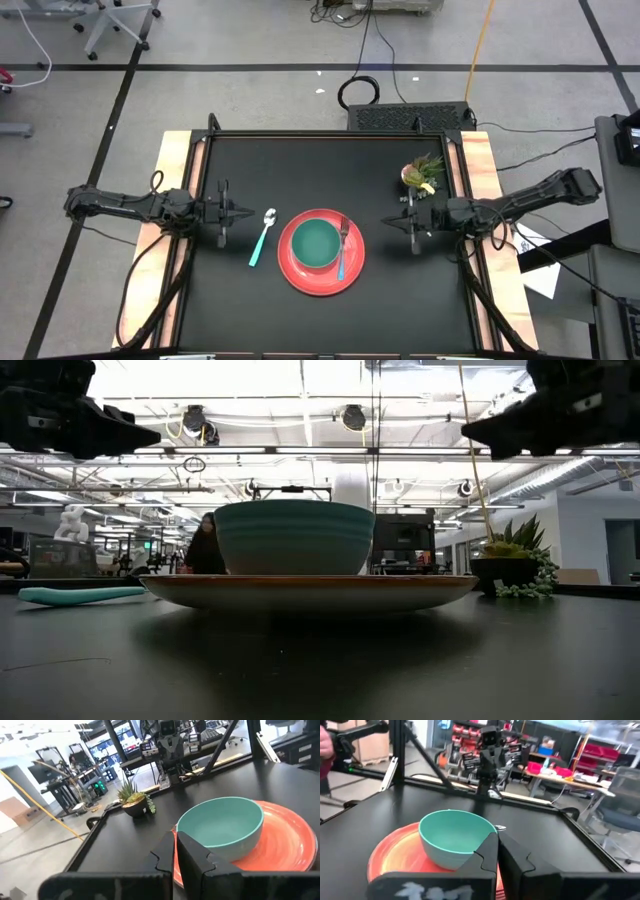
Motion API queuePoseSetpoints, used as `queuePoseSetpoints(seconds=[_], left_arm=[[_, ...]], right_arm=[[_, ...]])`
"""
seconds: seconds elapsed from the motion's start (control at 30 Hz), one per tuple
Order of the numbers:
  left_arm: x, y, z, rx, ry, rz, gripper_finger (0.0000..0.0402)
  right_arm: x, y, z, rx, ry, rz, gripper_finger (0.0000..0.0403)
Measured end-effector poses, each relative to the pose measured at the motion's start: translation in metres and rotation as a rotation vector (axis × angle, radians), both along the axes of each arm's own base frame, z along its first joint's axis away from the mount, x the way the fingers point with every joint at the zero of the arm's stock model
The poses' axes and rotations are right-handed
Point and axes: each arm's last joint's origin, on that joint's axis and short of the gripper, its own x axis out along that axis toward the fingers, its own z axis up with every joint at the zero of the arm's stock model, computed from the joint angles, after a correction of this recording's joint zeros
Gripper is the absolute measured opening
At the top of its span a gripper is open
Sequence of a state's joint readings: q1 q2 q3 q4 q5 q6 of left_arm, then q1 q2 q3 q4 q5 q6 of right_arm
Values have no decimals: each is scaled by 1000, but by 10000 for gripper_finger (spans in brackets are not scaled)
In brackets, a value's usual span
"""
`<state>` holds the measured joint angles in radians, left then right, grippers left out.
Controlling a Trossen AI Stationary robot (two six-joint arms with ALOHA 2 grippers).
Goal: Set table place
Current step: Put the blue spoon into the green bowl
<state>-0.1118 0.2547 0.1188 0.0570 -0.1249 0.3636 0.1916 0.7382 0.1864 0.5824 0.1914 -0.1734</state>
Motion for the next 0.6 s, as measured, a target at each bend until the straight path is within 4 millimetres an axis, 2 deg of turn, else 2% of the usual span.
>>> queuePoseSetpoints(seconds=[0.13,0.27,0.37,0.6], left_arm=[[0,0,0,-26,0,4,26],[0,0,0,-73,-1,14,26],[0,0,-1,-123,7,19,26],[0,0,-3,-153,23,23,26]], right_arm=[[-9,-6,-16,8,-45,-47,0],[-12,-11,-12,59,-134,-75,0],[-11,-12,-18,89,-78,-80,0],[-10,-11,-18,-4,-73,75,0]])
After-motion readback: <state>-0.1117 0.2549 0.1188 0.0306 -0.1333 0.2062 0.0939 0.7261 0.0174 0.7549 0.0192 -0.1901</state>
